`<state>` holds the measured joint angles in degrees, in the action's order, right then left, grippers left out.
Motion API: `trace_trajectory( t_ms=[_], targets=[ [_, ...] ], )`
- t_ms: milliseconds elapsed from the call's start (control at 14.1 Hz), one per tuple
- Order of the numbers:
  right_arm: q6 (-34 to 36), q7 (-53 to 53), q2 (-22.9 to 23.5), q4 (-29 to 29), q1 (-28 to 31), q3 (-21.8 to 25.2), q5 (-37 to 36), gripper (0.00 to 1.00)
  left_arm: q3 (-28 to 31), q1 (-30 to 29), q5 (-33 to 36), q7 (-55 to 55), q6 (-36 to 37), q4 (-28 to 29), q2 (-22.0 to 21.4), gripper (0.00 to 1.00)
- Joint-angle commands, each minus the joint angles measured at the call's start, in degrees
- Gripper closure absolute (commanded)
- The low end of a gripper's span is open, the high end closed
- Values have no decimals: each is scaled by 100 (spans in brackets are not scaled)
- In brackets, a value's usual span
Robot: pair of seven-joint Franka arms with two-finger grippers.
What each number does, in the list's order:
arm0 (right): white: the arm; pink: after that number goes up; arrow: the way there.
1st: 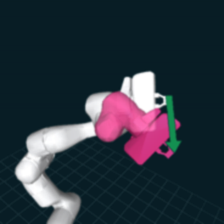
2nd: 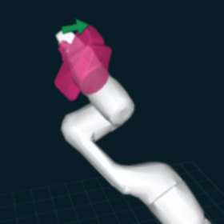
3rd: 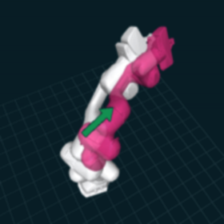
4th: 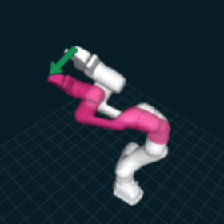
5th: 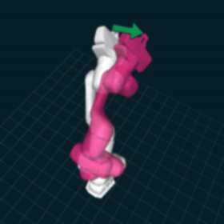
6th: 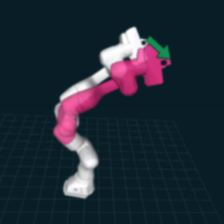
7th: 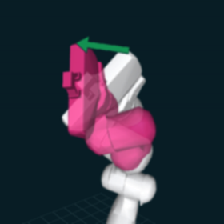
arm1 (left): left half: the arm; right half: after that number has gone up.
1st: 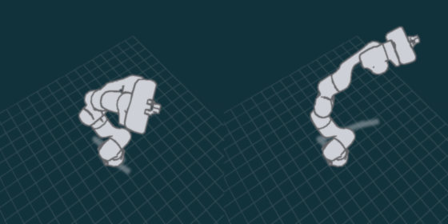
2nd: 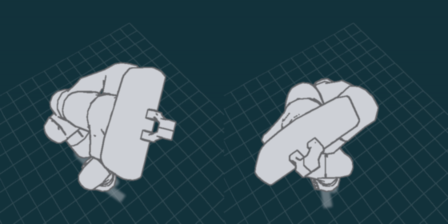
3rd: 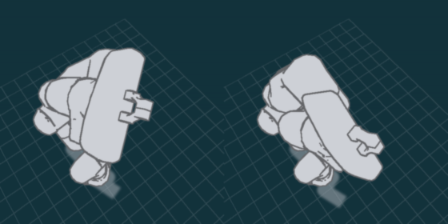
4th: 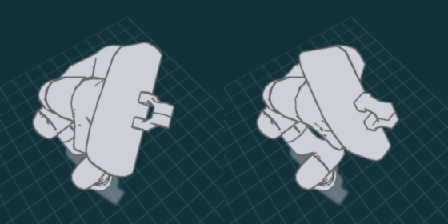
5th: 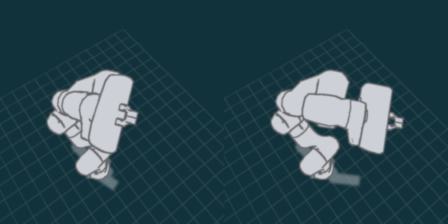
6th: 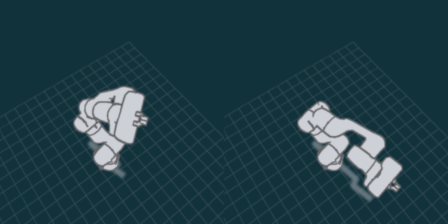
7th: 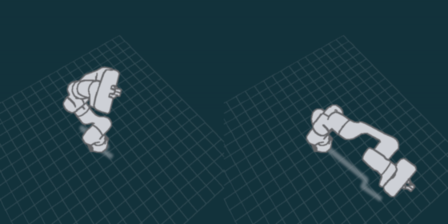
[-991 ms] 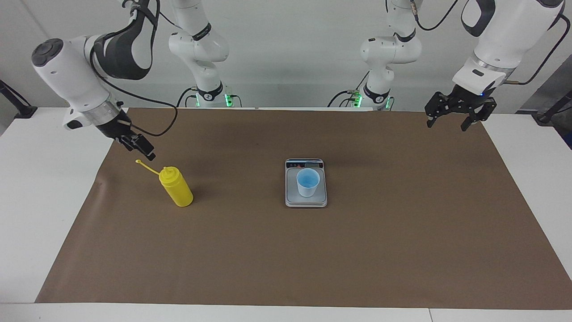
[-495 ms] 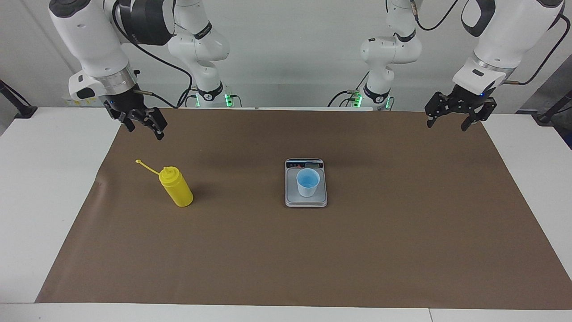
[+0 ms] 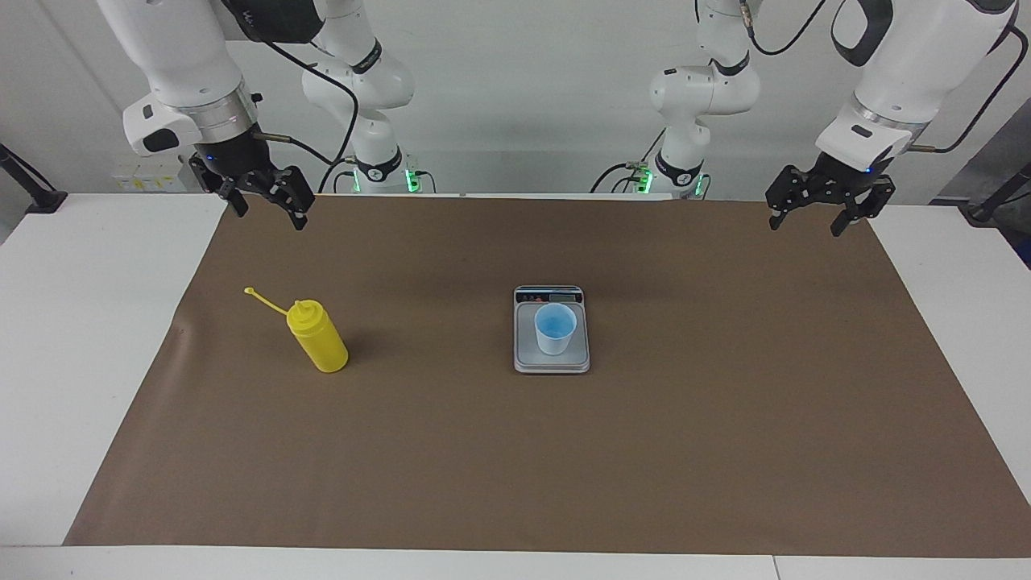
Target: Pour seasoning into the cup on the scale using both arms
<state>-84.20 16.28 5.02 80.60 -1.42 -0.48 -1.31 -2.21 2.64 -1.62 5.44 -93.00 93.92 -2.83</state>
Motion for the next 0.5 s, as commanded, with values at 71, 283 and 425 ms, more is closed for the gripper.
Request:
trace_trajectory(
  t_ms=[71, 283, 425],
  targets=[
    [124, -143, -211, 419, 1, -49, -97, 0, -26, -62, -67, 10, -122, 188, -139, 0],
    [106, -90, -325, 640, -69, -49, -106, 0, -26, -62, -67, 10, -122, 188, -139, 0],
    [-165, -152, -361, 798, -78, -49, -115, 0, -26, -62, -67, 10, -122, 188, -139, 0]
  ],
)
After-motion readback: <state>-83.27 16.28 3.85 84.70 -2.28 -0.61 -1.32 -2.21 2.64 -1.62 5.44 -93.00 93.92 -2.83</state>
